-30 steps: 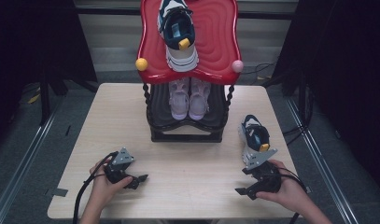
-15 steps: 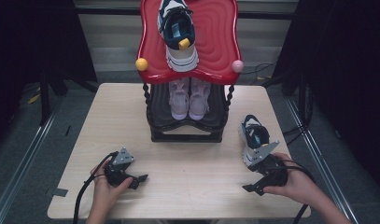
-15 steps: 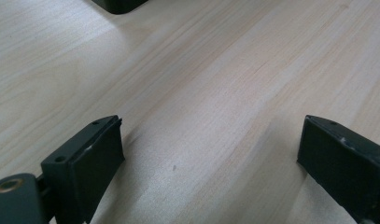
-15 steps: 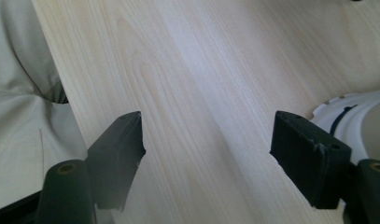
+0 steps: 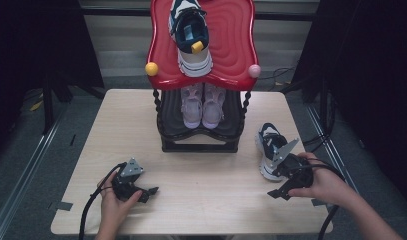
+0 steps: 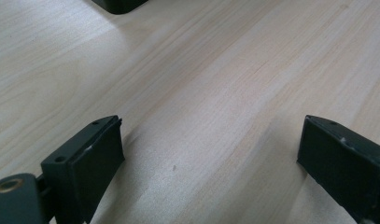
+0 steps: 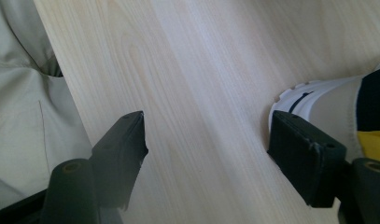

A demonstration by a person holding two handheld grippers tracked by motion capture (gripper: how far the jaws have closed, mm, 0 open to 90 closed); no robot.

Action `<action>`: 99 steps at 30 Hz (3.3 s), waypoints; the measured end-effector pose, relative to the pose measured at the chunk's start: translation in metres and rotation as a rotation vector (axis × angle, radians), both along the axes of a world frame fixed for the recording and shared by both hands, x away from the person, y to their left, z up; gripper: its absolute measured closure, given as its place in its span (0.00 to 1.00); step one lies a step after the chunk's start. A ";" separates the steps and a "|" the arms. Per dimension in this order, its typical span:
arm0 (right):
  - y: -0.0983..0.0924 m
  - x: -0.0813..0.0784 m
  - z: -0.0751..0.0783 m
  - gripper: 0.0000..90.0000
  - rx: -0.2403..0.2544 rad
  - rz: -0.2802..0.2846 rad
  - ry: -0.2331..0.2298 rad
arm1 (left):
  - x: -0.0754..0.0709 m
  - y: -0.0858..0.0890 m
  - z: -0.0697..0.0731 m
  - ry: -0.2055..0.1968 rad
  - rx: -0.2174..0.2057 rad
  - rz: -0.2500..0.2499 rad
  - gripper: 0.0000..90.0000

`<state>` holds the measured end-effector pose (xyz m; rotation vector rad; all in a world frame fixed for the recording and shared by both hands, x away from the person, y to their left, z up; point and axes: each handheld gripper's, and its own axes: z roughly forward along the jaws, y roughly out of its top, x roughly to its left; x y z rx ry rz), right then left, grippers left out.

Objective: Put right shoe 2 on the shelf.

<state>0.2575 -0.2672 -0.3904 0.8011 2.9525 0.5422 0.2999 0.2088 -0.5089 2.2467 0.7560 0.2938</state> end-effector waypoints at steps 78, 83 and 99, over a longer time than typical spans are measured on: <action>-0.016 0.094 -0.031 0.58 -0.283 0.158 0.073 | 0.000 0.000 0.000 0.000 0.000 0.000 0.07; -0.013 0.094 -0.033 0.63 -0.282 0.153 0.089 | 0.000 0.000 0.000 0.000 0.000 0.001 0.07; -0.014 0.090 -0.027 0.76 -0.266 0.183 0.114 | 0.000 0.000 0.000 0.000 0.000 0.001 0.07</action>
